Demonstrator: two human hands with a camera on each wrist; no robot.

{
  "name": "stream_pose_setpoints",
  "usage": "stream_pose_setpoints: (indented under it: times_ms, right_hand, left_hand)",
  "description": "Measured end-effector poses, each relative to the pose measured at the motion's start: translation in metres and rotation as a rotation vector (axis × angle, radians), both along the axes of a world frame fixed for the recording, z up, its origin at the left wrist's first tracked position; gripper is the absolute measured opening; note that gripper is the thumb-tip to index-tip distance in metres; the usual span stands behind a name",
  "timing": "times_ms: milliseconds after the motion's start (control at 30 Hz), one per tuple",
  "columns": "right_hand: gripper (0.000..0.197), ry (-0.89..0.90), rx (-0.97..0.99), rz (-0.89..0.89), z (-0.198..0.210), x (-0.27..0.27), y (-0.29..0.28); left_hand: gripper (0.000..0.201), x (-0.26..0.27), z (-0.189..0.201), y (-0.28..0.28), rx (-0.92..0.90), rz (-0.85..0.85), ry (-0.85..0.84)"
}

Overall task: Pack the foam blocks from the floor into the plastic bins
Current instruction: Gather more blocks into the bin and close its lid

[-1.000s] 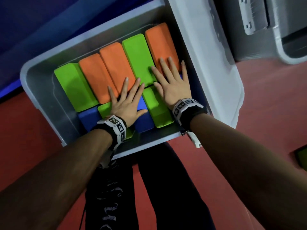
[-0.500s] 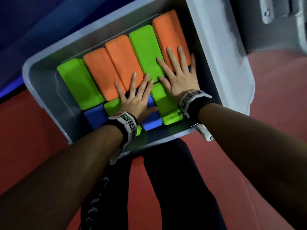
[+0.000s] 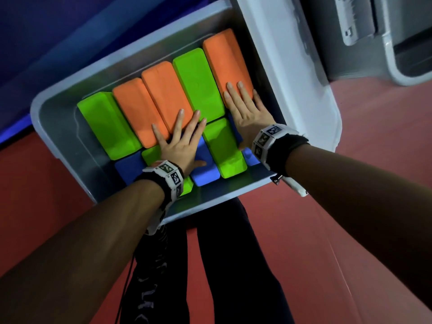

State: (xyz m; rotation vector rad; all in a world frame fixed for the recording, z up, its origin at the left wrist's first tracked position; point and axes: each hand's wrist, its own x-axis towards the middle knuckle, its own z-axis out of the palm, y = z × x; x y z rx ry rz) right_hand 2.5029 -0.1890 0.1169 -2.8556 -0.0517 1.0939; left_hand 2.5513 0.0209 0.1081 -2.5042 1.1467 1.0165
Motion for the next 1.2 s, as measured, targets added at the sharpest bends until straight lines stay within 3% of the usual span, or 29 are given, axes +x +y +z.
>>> stream_pose_setpoints:
  times_ms: [167,367,533,667,733,833,933,1200]
  right_hand:
    - [0.147,0.036,-0.023,0.020,-0.002,0.000,-0.005]
    - [0.143,0.111,-0.023,0.008,0.012,0.010,0.003]
    - [0.094,0.062,0.004,-0.067,0.010,0.006,0.006]
    - [0.102,0.170,0.024,-0.121,0.025,0.015,0.009]
    - [0.096,0.248,0.080,-0.243,0.041,0.010,0.018]
    - [0.088,0.334,0.119,-0.393,0.067,-0.012,0.030]
    - [0.078,0.432,0.104,-0.467,0.089,-0.040,0.035]
    - [0.071,0.340,0.055,-0.641,0.160,-0.069,0.048]
  left_hand:
    - [0.102,-0.002,0.001,0.001,-0.059,-0.100,0.050]
    - [0.090,0.000,0.017,-0.015,0.103,-0.084,0.072]
    - [0.092,0.004,0.017,-0.020,0.157,-0.083,0.091]
    - [0.077,0.001,0.028,-0.017,0.152,-0.051,0.140]
    - [0.066,-0.004,0.045,-0.009,0.140,-0.001,0.168]
    - [0.067,-0.004,0.077,0.005,0.098,0.174,0.186]
    - [0.066,0.008,0.106,0.013,0.036,0.238,0.139]
    - [0.067,0.008,0.172,0.041,0.018,0.289,0.155]
